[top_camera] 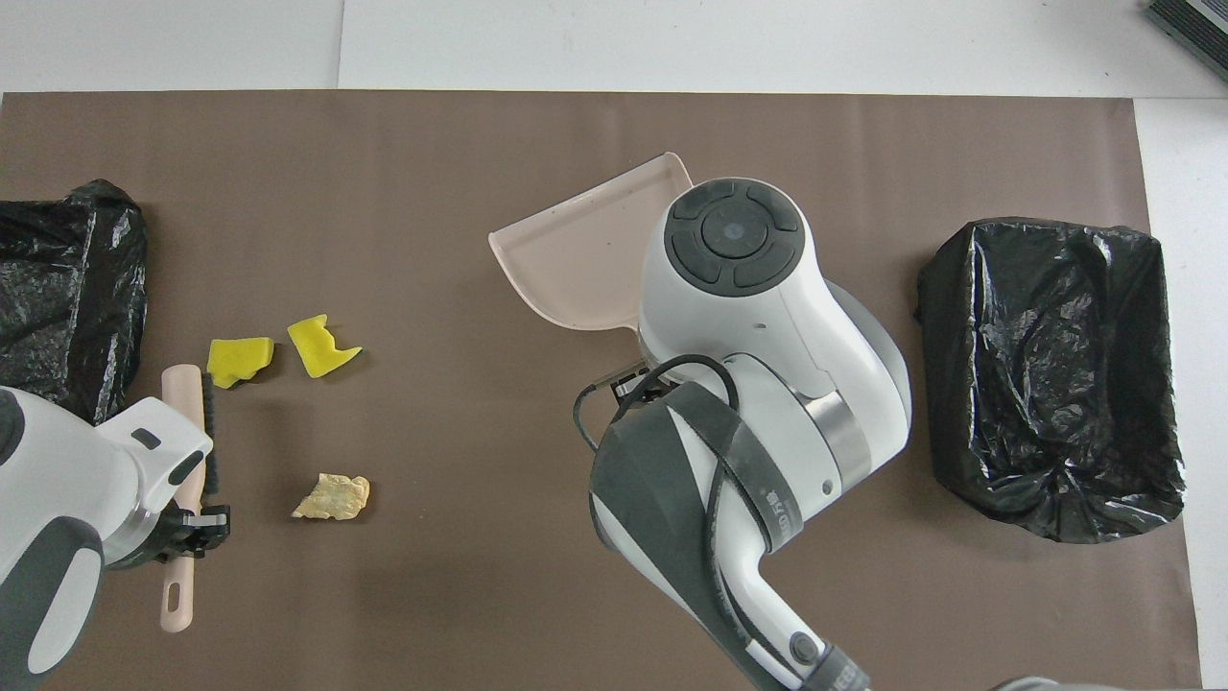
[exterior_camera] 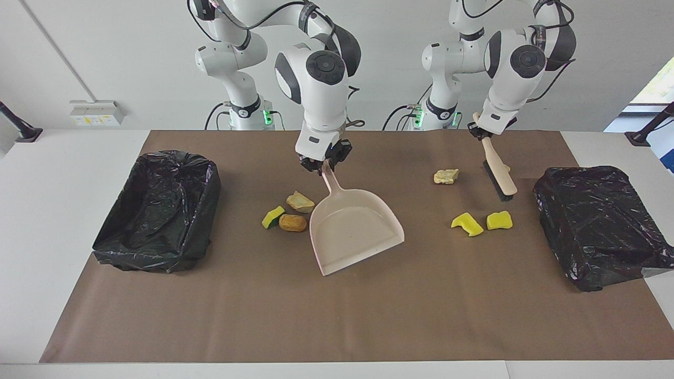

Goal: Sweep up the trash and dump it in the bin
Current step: 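Lift the dustpan with the right gripper while the left gripper lifts the brush, then sweep the yellow sponges and debris toward the dustpan with the left gripper, then brush the debris into the dustpan held by the right gripper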

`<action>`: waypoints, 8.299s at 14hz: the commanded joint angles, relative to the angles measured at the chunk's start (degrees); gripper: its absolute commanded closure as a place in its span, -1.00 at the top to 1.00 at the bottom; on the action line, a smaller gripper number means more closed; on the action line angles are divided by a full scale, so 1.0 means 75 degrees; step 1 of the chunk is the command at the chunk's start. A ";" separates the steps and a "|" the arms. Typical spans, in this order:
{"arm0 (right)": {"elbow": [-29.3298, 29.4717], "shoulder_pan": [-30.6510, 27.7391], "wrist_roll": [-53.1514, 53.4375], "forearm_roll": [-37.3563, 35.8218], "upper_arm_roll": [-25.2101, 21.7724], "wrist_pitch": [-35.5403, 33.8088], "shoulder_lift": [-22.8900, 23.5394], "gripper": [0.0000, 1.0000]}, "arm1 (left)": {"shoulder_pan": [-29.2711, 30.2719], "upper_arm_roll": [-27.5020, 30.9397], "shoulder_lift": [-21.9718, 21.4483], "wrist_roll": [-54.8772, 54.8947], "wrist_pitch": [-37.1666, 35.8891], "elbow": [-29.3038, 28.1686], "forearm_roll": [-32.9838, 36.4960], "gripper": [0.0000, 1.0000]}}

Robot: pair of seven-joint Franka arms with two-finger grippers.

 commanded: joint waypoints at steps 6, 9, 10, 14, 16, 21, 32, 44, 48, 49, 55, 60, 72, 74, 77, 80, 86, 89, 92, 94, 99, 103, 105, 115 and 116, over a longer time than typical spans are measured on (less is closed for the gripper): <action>-0.1790 -0.0057 -0.5170 -0.0215 0.0045 -0.0243 -0.1058 -1.00 | 0.1373 -0.0136 -0.0882 -0.0749 -0.0100 -0.1408 0.0659 -1.00; -0.2647 -0.0337 -0.5844 -0.0203 0.0044 0.0577 -0.1387 -1.00 | 0.1395 -0.0183 -0.0894 -0.0962 0.0180 -0.2135 0.0659 -1.00; -0.2847 -0.0571 -0.6614 -0.0203 0.0044 0.0997 -0.1411 -1.00 | 0.1431 -0.0183 -0.0870 -0.1055 0.0320 -0.2183 0.0659 -1.00; -0.2966 -0.0843 -0.7816 -0.0331 0.0044 0.1833 -0.1225 -1.00 | 0.0263 -0.0207 0.0028 -0.1606 0.1047 -0.1788 0.0601 -1.00; -0.2966 -0.0737 -0.7817 -0.0541 0.0044 0.1834 -0.1153 -1.00 | -0.0126 -0.0218 0.0779 -0.1641 0.1013 -0.1039 0.0333 -1.00; -0.2966 -0.0491 -0.7794 -0.0636 0.0044 0.2185 -0.0885 -1.00 | -0.1497 -0.0218 0.1870 -0.1969 0.1306 0.0111 -0.1225 -1.00; -0.3025 -0.0046 -0.6739 -0.0835 0.0044 0.2326 -0.0626 -1.00 | -0.1162 -0.0125 0.2551 0.0378 0.0449 0.2281 -0.0408 -1.00; -0.3165 0.0142 -0.6587 -0.1034 0.0044 0.2478 -0.0532 -1.00 | 0.1020 -0.0113 0.4531 0.5915 0.3718 0.3417 0.0318 -1.00; -0.3400 0.0165 -0.6575 -0.1081 0.0044 0.2818 -0.0509 -1.00 | 0.1057 -0.0113 0.4603 0.7110 0.3697 0.3407 0.0566 -1.00; -0.3400 0.0165 -0.6517 -0.1081 0.0044 0.2806 -0.0509 -1.00 | 0.1010 -0.0136 0.4591 0.7159 0.3523 0.3406 0.0566 -1.00; -0.3341 0.0177 -0.6376 -0.1081 0.0044 0.2795 -0.0497 -1.00 | 0.0261 -0.0195 0.3948 0.7054 0.1706 0.2846 0.0531 -1.00; -0.3318 0.0177 -0.6364 -0.1081 0.0044 0.2794 -0.0485 -1.00 | -0.0244 -0.0195 0.2659 0.6738 0.1202 0.1696 0.0472 -1.00; -0.3271 0.0177 -0.6317 -0.1081 0.0044 0.2783 -0.0450 -1.00 | 0.1325 -0.0113 0.2059 0.2676 0.2301 0.1205 0.0484 -1.00; -0.3248 0.0177 -0.6317 -0.1081 0.0044 0.2771 -0.0450 -1.00 | 0.1372 -0.0125 0.2048 0.1727 0.2430 0.0935 0.0495 -1.00; -0.3259 0.0188 -0.6317 -0.1093 0.0044 0.2736 -0.0462 -1.00 | 0.1116 -0.0160 0.2326 0.0262 0.2841 0.0582 0.0495 -1.00; -0.3247 0.0188 -0.6317 -0.1093 0.0044 0.2748 -0.0450 -1.00 | 0.0249 -0.0183 0.2867 -0.0458 0.2947 0.0955 0.0437 -1.00; -0.3247 0.0188 -0.6317 -0.1093 0.0044 0.2736 -0.0450 -1.00 | -0.1355 -0.0218 0.2856 0.0209 0.2864 0.1004 -0.0755 -1.00; -0.3247 0.0188 -0.6317 -0.1105 0.0044 0.2736 -0.0450 -1.00 | -0.2187 -0.0230 0.2716 0.0713 0.2794 0.0899 -0.1003 -1.00; -0.3236 0.0177 -0.6340 -0.1093 0.0044 0.2724 -0.0462 -1.00 | -0.3042 -0.0219 0.2588 0.0795 0.2783 0.0863 -0.1473 -1.00; -0.3236 0.0177 -0.6340 -0.1105 0.0044 0.2736 -0.0462 -1.00 | -0.3547 -0.0218 0.2494 0.0773 0.2562 0.0875 -0.1566 -1.00; -0.3236 0.0177 -0.6340 -0.1105 0.0044 0.2689 -0.0474 -1.00 | -0.3772 -0.0172 0.1838 -0.0756 0.1251 0.1098 -0.1696 -1.00; -0.3236 0.0177 -0.6340 -0.1105 0.0044 0.2677 -0.0474 -1.00 | -0.3399 -0.0136 0.1417 -0.2973 0.0593 0.0572 -0.1195 -1.00; -0.3236 0.0177 -0.6352 -0.1105 0.0044 0.2677 -0.0474 -1.00 | -0.3141 -0.0136 0.1228 -0.3758 0.0160 0.0419 -0.0561 -1.00; -0.3236 0.0177 -0.6399 -0.1105 0.0044 0.2677 -0.0474 -1.00 | -0.2788 -0.0195 0.1213 -0.4539 0.2719 -0.1283 -0.0804 -1.00; -0.3236 0.0177 -0.6399 -0.1105 0.0044 0.2677 -0.0474 -1.00 | -0.2730 -0.0183 0.1575 -0.3898 0.3176 -0.1026 -0.1351 -1.00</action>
